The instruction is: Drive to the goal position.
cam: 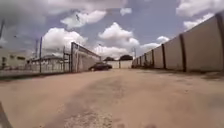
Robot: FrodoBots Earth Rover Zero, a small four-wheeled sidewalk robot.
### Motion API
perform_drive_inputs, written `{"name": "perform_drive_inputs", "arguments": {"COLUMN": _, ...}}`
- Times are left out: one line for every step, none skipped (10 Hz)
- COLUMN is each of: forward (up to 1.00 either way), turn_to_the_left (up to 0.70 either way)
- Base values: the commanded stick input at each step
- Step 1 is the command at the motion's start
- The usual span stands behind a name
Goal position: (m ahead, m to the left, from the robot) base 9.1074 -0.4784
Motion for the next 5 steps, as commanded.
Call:
{"name": "perform_drive_inputs", "arguments": {"forward": 0.6, "turn_to_the_left": 0.11}}
{"name": "perform_drive_inputs", "arguments": {"forward": 0.6, "turn_to_the_left": 0.12}}
{"name": "perform_drive_inputs", "arguments": {"forward": 0.6, "turn_to_the_left": 0.12}}
{"name": "perform_drive_inputs", "arguments": {"forward": 0.6, "turn_to_the_left": 0.12}}
{"name": "perform_drive_inputs", "arguments": {"forward": 0.6, "turn_to_the_left": 0.12}}
